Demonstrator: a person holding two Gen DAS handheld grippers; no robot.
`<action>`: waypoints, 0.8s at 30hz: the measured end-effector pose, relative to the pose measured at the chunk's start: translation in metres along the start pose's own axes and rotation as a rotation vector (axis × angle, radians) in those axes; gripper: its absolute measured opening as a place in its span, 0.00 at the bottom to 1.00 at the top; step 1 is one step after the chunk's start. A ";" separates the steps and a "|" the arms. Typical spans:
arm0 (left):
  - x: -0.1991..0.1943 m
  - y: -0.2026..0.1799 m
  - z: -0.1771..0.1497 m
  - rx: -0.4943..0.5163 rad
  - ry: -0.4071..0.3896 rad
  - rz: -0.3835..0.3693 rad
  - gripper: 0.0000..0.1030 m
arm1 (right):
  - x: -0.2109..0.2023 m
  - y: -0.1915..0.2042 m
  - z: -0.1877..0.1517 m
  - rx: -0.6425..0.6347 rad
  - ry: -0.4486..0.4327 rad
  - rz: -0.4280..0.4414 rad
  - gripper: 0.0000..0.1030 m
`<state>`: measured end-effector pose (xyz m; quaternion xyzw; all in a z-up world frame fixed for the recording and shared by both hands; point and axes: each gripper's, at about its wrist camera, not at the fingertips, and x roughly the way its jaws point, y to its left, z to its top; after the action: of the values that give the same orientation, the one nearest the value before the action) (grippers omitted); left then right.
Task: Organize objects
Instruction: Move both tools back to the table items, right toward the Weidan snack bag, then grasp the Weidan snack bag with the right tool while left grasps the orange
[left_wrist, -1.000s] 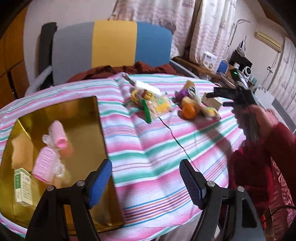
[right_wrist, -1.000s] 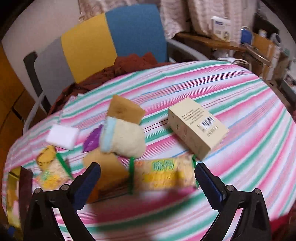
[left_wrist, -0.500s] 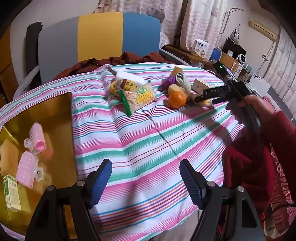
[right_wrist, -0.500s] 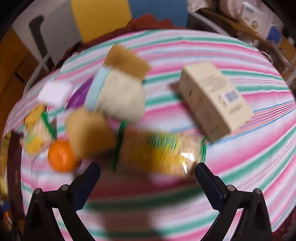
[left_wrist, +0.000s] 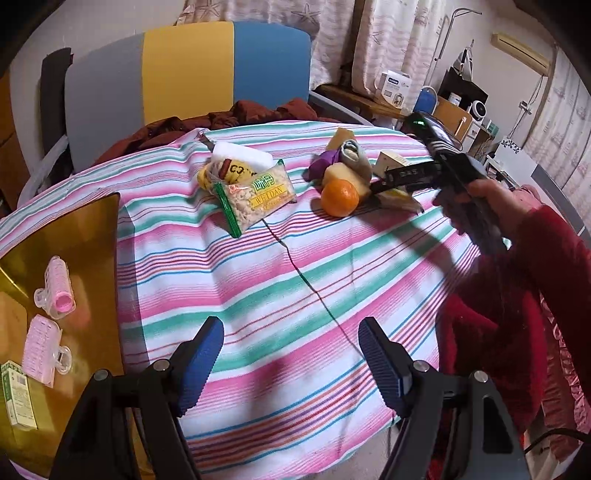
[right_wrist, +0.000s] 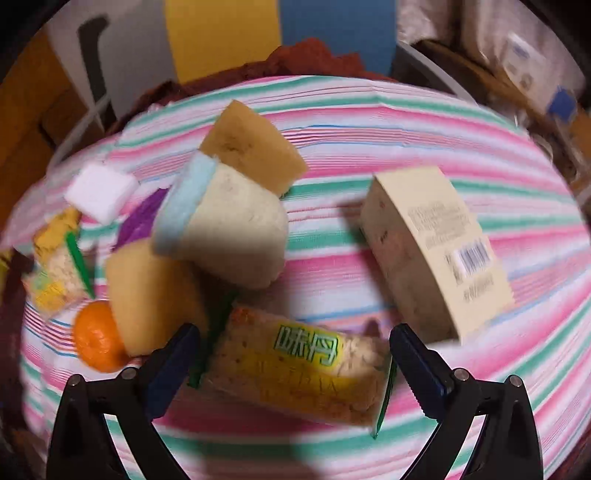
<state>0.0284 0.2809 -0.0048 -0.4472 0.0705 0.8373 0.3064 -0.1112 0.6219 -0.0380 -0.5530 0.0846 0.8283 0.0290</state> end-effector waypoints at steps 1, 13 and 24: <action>0.003 0.000 0.002 0.003 0.001 0.003 0.74 | -0.002 0.000 -0.005 0.017 0.031 0.015 1.00; 0.047 -0.033 0.051 0.114 -0.031 0.014 0.74 | -0.014 0.010 -0.017 -0.073 -0.094 -0.048 1.00; 0.106 -0.047 0.098 0.095 -0.022 -0.002 0.74 | -0.012 0.008 -0.020 -0.072 -0.033 0.093 1.00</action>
<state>-0.0575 0.4050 -0.0240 -0.4227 0.1064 0.8377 0.3291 -0.0895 0.6114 -0.0340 -0.5354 0.0797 0.8403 -0.0282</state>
